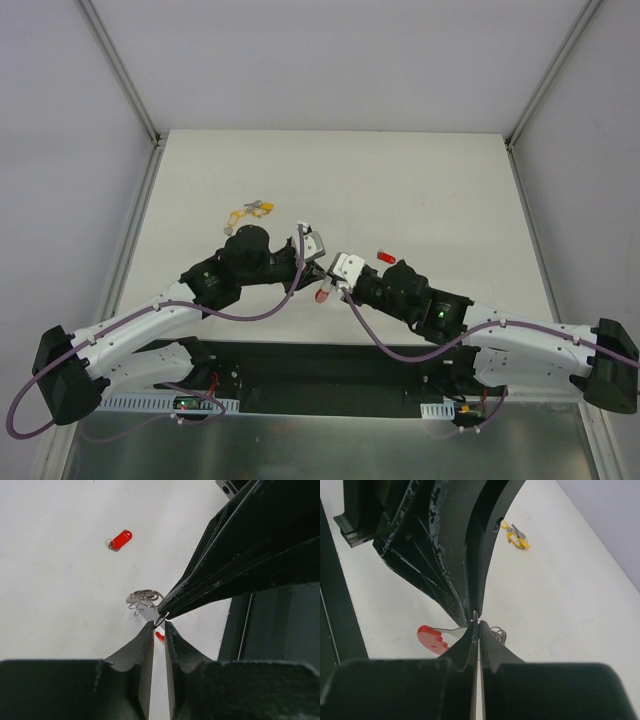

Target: Put the keys on the keyring

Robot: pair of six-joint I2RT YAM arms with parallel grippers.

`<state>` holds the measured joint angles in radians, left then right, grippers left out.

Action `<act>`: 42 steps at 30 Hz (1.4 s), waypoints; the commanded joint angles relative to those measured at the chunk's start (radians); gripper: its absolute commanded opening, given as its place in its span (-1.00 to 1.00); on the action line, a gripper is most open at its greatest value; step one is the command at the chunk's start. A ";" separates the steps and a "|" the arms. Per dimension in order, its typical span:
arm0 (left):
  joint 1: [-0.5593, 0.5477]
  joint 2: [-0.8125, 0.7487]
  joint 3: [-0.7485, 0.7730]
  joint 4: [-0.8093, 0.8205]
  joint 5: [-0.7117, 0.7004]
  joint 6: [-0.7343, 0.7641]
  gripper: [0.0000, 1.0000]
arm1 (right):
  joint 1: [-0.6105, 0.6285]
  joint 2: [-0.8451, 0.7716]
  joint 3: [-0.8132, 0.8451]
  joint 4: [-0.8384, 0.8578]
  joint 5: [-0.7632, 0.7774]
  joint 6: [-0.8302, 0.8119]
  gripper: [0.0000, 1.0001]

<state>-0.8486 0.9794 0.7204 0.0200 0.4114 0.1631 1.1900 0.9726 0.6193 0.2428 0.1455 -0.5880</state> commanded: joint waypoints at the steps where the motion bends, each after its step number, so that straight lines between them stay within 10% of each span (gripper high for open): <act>1: 0.003 -0.007 0.020 0.038 0.033 -0.010 -0.79 | 0.010 0.011 0.060 0.069 0.064 -0.010 -0.98; 20: 0.005 -0.027 0.020 0.040 0.037 -0.014 -1.00 | 0.020 0.051 0.060 0.119 0.241 0.024 -0.97; 42: 0.005 -0.067 0.007 0.040 -0.079 -0.002 -0.54 | 0.020 0.006 0.025 0.125 0.217 -0.033 -0.98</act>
<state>-0.8433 0.9272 0.7204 0.0311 0.3374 0.1642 1.2125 1.0180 0.6304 0.3099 0.3626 -0.5945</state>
